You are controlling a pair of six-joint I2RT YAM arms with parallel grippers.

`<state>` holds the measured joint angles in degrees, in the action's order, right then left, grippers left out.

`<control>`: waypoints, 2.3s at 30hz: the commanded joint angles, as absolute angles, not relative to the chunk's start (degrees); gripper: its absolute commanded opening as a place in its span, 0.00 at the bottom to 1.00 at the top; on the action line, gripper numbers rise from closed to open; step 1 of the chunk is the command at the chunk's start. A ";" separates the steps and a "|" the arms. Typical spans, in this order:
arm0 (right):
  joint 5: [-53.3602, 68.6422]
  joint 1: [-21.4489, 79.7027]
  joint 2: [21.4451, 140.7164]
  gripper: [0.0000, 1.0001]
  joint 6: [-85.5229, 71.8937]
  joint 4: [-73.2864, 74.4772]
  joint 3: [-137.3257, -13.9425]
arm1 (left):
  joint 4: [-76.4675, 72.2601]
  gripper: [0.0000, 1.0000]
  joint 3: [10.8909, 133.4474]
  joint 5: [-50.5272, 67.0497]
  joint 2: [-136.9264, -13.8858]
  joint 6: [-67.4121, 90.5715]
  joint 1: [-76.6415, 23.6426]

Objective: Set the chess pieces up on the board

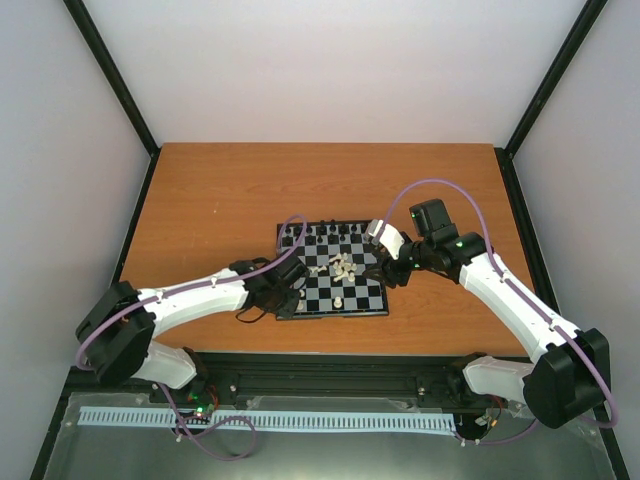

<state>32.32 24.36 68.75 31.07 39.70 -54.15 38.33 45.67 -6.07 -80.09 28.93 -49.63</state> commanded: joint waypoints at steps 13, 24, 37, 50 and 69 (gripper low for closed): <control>32.80 23.91 68.42 0.61 31.64 39.99 -54.14 | 37.11 0.14 47.81 -7.45 -82.57 29.68 -50.27; 32.90 23.91 68.40 0.62 31.62 40.10 -54.23 | 41.88 0.30 51.83 -8.17 -78.38 28.87 -50.25; 33.21 23.91 68.03 0.62 31.44 40.18 -54.22 | 31.59 0.63 61.31 -9.63 -85.46 12.90 -46.99; 33.38 23.91 68.54 0.62 31.68 40.34 -54.25 | 28.83 0.46 67.19 1.60 -100.42 6.82 -39.99; 32.99 23.90 69.70 0.62 31.94 40.45 -54.22 | 31.85 0.33 68.11 2.96 -104.62 7.03 -38.76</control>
<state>32.58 24.36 69.41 31.09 40.29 -54.15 30.79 68.64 1.78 -106.08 7.07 -38.98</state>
